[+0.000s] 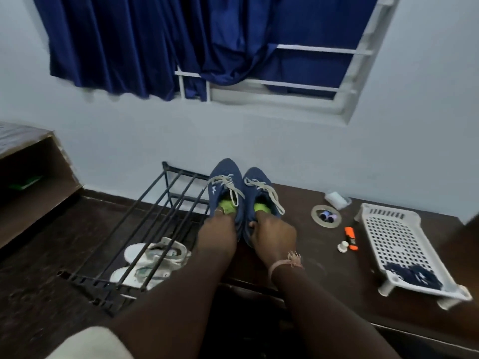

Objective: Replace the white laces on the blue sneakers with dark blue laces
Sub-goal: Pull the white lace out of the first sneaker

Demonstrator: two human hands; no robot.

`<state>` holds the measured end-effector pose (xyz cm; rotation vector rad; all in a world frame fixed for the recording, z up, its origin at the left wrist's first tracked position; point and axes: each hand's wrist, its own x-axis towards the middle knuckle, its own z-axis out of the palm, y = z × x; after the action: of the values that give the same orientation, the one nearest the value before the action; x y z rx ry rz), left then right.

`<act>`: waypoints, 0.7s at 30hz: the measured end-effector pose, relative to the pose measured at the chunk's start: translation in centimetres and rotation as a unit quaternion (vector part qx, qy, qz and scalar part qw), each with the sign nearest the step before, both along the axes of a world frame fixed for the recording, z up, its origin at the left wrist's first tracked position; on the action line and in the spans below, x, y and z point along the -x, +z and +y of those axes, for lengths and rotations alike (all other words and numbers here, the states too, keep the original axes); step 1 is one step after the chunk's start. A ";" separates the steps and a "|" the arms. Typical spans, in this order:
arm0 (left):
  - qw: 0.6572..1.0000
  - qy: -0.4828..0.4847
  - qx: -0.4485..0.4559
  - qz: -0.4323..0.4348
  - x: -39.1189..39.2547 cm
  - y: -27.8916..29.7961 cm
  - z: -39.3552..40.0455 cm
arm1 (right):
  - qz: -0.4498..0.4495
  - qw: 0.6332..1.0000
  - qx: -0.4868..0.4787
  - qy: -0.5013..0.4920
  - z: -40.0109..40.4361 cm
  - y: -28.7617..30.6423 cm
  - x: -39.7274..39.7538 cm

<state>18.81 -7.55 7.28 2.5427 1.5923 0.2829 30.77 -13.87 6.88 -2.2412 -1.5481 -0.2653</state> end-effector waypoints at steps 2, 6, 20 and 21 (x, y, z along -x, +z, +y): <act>1.000 -0.023 0.019 0.007 -1.7 -1.3 -1.1 | 0.001 0.999 0.040 -0.014 -1.9 -1.1 -1.6; 0.996 -0.031 0.057 0.056 -2.8 -4.3 -2.7 | 0.007 0.993 0.115 -0.031 -4.3 -3.7 -2.5; 0.991 0.075 0.106 0.047 -5.9 -1.1 -0.5 | 0.306 0.916 0.259 0.003 -2.6 -0.6 -5.6; 0.997 0.062 0.052 0.016 -6.4 -0.6 -0.5 | 0.379 0.879 0.288 0.008 -2.5 0.1 -6.2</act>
<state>25.24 -8.02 6.72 2.3879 1.7310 0.1667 37.00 -16.40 7.00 -2.2751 -1.2735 1.0938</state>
